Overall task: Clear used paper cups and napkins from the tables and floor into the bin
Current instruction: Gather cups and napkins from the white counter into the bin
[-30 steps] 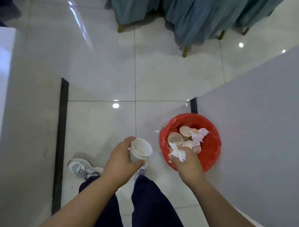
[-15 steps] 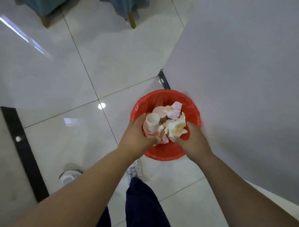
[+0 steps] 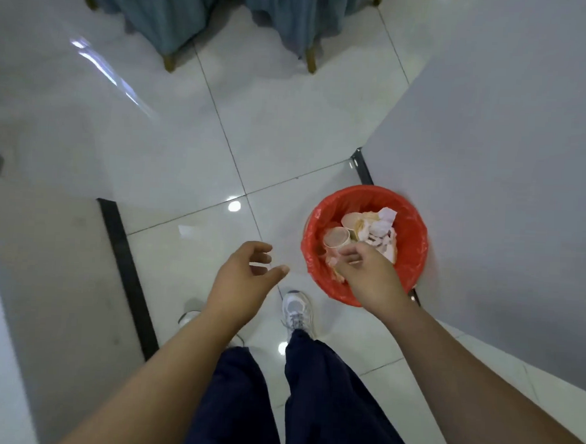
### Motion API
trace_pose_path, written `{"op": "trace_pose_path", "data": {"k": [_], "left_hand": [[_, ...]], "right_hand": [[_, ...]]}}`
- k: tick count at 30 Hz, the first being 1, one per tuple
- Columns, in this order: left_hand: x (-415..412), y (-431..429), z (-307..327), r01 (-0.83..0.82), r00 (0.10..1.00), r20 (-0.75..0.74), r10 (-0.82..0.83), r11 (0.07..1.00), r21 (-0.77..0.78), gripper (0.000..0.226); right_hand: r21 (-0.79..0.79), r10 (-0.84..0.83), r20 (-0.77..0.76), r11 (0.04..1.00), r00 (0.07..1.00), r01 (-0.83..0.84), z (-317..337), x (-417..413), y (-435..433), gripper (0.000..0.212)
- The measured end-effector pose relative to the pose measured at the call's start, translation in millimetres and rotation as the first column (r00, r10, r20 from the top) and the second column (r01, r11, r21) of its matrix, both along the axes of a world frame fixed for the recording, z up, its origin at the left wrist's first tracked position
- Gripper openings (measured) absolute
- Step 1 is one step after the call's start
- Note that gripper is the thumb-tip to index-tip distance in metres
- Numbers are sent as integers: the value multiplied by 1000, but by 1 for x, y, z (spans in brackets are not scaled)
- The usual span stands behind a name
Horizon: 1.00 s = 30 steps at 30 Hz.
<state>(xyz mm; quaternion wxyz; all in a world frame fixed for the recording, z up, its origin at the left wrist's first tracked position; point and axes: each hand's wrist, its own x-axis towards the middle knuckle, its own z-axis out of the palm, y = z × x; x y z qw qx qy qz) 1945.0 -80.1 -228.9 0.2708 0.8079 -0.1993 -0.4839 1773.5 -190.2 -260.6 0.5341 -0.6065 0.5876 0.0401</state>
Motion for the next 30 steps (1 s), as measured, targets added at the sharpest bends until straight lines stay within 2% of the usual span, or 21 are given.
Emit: {"op": "trace_pose_path", "data": {"k": [6, 10, 14, 22, 27, 30], "left_hand": [[61, 72, 55, -274, 961, 29, 275, 961, -46, 33], [102, 132, 77, -449, 890, 52, 453, 890, -78, 30], [138, 196, 97, -604, 787, 59, 614, 787, -127, 28], [210, 341, 115, -813, 558, 61, 828, 560, -160, 24], [250, 421, 104, -885, 437, 97, 894, 446, -129, 26], [263, 460, 93, -917, 378, 115, 919, 388, -91, 27]], "right_hand": [[-2, 280, 93, 960, 955, -281, 50, 96, 41, 18], [-55, 518, 109, 855, 849, -515, 88, 169, 77, 19], [-113, 688, 103, 726, 718, -679, 121, 242, 123, 20], [-180, 855, 54, 516, 516, -837, 152, 375, 240, 20], [-186, 916, 25, 398, 401, -898, 145, 444, 313, 20], [-190, 945, -12, 317, 326, -929, 138, 479, 349, 27]]}}
